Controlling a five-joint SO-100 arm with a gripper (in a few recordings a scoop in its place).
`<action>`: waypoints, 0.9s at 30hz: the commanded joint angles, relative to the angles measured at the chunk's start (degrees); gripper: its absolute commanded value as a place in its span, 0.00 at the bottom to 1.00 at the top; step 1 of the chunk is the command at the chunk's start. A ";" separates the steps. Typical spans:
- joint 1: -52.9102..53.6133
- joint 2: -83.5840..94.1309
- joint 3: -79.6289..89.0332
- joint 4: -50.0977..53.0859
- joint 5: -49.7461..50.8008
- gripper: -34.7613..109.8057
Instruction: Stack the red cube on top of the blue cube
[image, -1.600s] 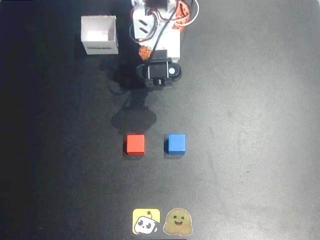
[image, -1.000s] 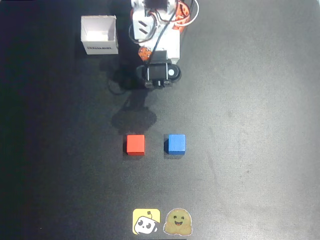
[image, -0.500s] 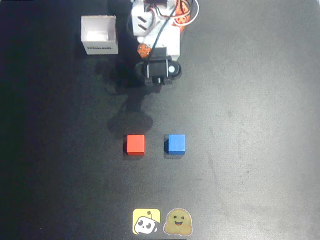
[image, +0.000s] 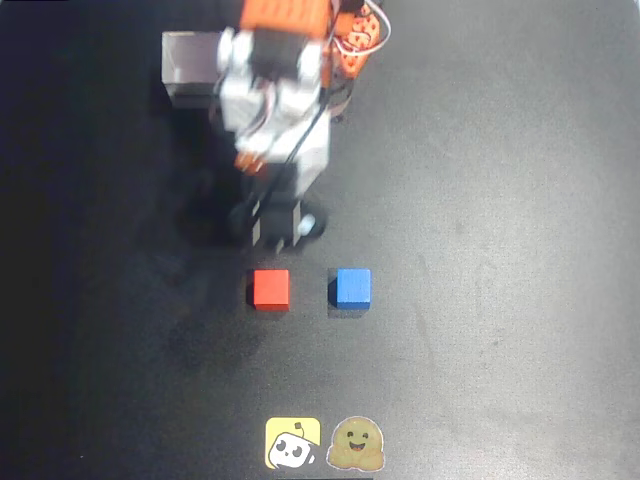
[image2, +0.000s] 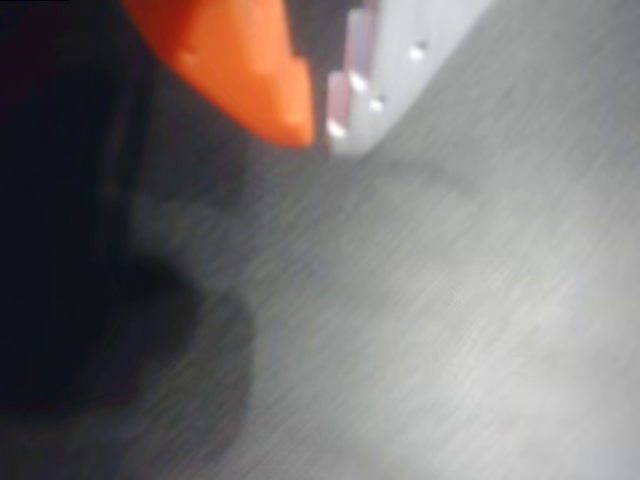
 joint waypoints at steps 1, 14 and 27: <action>1.14 -8.61 -8.17 -1.05 -0.44 0.24; 1.14 -32.70 -29.18 -0.35 -0.18 0.24; -0.97 -37.35 -34.63 0.97 1.85 0.28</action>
